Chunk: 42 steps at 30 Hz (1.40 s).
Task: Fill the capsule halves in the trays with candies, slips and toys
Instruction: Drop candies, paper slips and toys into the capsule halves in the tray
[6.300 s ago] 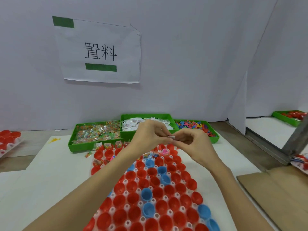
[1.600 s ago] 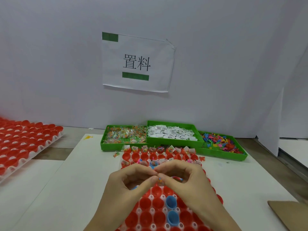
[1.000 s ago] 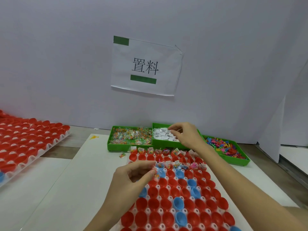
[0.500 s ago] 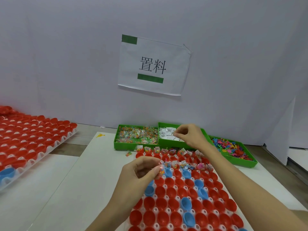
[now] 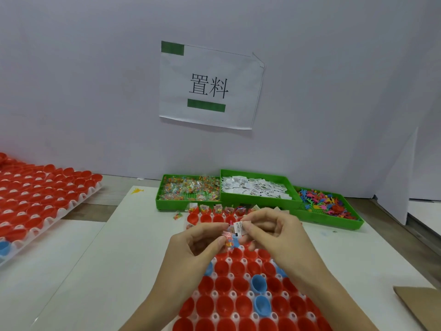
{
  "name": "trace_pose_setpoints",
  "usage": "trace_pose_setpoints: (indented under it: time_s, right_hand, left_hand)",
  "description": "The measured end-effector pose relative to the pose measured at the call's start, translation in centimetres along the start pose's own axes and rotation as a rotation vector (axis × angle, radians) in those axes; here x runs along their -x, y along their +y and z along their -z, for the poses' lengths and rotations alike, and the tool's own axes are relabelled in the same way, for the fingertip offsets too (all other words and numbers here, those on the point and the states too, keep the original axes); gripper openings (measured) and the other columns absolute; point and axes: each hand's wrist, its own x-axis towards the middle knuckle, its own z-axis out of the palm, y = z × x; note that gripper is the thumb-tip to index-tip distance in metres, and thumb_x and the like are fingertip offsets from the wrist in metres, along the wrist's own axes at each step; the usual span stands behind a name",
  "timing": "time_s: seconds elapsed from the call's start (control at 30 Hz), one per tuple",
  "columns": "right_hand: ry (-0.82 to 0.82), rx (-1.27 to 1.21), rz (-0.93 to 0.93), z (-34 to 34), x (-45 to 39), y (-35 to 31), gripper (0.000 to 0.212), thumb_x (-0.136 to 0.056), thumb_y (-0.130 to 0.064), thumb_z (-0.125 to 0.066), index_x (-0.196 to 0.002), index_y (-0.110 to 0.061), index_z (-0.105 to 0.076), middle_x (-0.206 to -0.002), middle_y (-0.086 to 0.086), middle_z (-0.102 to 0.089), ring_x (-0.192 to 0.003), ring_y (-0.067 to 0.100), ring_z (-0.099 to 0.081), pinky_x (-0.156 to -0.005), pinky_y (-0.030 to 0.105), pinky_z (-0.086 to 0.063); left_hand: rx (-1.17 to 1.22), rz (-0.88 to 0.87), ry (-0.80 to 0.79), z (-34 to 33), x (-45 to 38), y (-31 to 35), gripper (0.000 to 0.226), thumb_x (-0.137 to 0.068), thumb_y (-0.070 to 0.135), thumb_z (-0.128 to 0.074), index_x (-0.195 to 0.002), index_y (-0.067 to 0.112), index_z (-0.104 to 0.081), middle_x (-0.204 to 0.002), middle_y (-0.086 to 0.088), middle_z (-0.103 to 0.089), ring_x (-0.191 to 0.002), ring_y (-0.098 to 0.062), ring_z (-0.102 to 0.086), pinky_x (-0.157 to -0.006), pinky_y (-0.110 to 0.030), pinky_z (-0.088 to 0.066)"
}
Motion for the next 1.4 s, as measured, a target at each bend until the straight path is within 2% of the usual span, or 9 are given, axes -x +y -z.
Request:
trace_pose_setpoints:
  time_s: [0.3, 0.4, 0.5, 0.7, 0.87, 0.97, 1.13, 1.27, 1.4]
  right_hand:
    - [-0.002, 0.02, 0.026, 0.4, 0.0, 0.7, 0.004, -0.093, -0.01, -0.073, -0.094, -0.013, -0.075, -0.079, 0.011, -0.077, -0.076, 0.023, -0.076, -0.065, 0.022, -0.058]
    - [-0.026, 0.078, 0.085, 0.2, 0.2, 0.7, 0.006, -0.093, -0.014, -0.074, -0.092, -0.019, -0.077, -0.078, 0.008, -0.076, -0.075, 0.02, -0.075, -0.066, 0.023, -0.057]
    - [-0.06, 0.146, 0.109, 0.1, 0.5, 0.5, 0.007, -0.093, -0.02, -0.075, -0.093, -0.027, -0.077, -0.084, 0.002, -0.077, -0.08, 0.016, -0.075, -0.069, 0.021, -0.056]
    - [-0.034, 0.196, 0.136, 0.3, 1.3, 0.3, 0.01, -0.093, -0.023, -0.074, -0.095, -0.032, -0.077, -0.089, -0.005, -0.078, -0.084, 0.012, -0.075, -0.073, 0.017, -0.055]
    - [-0.092, 0.171, 0.056, 0.2, 1.9, -0.1, 0.015, -0.095, -0.02, -0.071, -0.094, -0.033, -0.08, -0.089, -0.005, -0.078, -0.082, 0.009, -0.074, -0.072, 0.016, -0.055]
    - [-0.139, 0.174, -0.013, 0.5, 2.1, -0.4, 0.016, -0.098, -0.021, -0.068, -0.096, -0.032, -0.08, -0.09, -0.003, -0.078, -0.075, 0.008, -0.071, -0.072, 0.019, -0.055]
    - [-0.153, 0.193, -0.043, 0.6, 2.1, -0.8, 0.015, -0.098, -0.022, -0.067, -0.093, -0.029, -0.079, -0.087, -0.002, -0.077, -0.071, 0.011, -0.071, -0.073, 0.022, -0.057]
    - [-0.138, 0.205, -0.023, 0.3, 2.0, -1.0, 0.013, -0.096, -0.024, -0.069, -0.094, -0.031, -0.08, -0.089, -0.003, -0.077, -0.077, 0.009, -0.071, -0.073, 0.019, -0.056]
    - [-0.14, 0.01, -0.113, 0.1, 1.8, -1.1, 0.014, -0.091, -0.03, -0.075, -0.105, -0.03, -0.077, -0.096, 0.005, -0.078, -0.087, 0.019, -0.075, -0.075, 0.024, -0.059]
  left_hand:
    - [-0.02, -0.045, -0.01, -0.2, 0.0, -0.2, 0.024, -0.084, 0.02, -0.078, -0.105, 0.032, -0.081, -0.101, 0.006, -0.08, -0.095, -0.014, -0.076, -0.085, -0.018, -0.058]
    - [-0.037, -0.08, -0.042, -0.2, 0.1, 0.0, 0.026, -0.086, 0.018, -0.077, -0.105, 0.036, -0.08, -0.101, 0.007, -0.08, -0.095, -0.013, -0.076, -0.083, -0.016, -0.058]
    - [-0.044, -0.094, -0.041, -0.3, 0.2, 0.0, 0.026, -0.086, 0.016, -0.078, -0.107, 0.032, -0.08, -0.102, 0.006, -0.08, -0.096, -0.014, -0.076, -0.084, -0.019, -0.059]
    - [-0.1, -0.111, -0.009, -0.4, 0.4, 0.0, 0.03, -0.082, 0.021, -0.081, -0.109, 0.036, -0.079, -0.097, 0.01, -0.08, -0.093, -0.012, -0.076, -0.084, -0.019, -0.058]
    - [-0.118, -0.16, -0.03, -0.5, 0.5, 0.0, 0.035, -0.08, 0.028, -0.079, -0.114, 0.036, -0.078, -0.103, 0.012, -0.078, -0.098, -0.011, -0.075, -0.086, -0.019, -0.059]
    - [-0.167, -0.227, -0.043, -0.5, 0.6, -0.1, 0.036, -0.083, 0.023, -0.078, -0.117, 0.033, -0.077, -0.108, 0.011, -0.077, -0.101, -0.016, -0.074, -0.088, -0.023, -0.059]
    - [-0.301, -0.415, -0.017, -0.7, 0.8, -0.1, 0.032, -0.085, 0.019, -0.076, -0.117, 0.026, -0.078, -0.109, 0.014, -0.075, -0.102, -0.011, -0.073, -0.086, -0.022, -0.06]
    - [-0.232, -0.344, 0.055, -0.8, 0.9, -0.2, 0.028, -0.081, 0.016, -0.081, -0.107, 0.027, -0.081, -0.102, 0.014, -0.078, -0.098, -0.011, -0.075, -0.085, -0.025, -0.061]
    - [-0.146, -0.285, 0.09, -0.7, 1.1, 0.2, 0.02, -0.078, 0.02, -0.082, -0.097, 0.025, -0.083, -0.098, 0.008, -0.079, -0.097, -0.016, -0.076, -0.085, -0.026, -0.061]
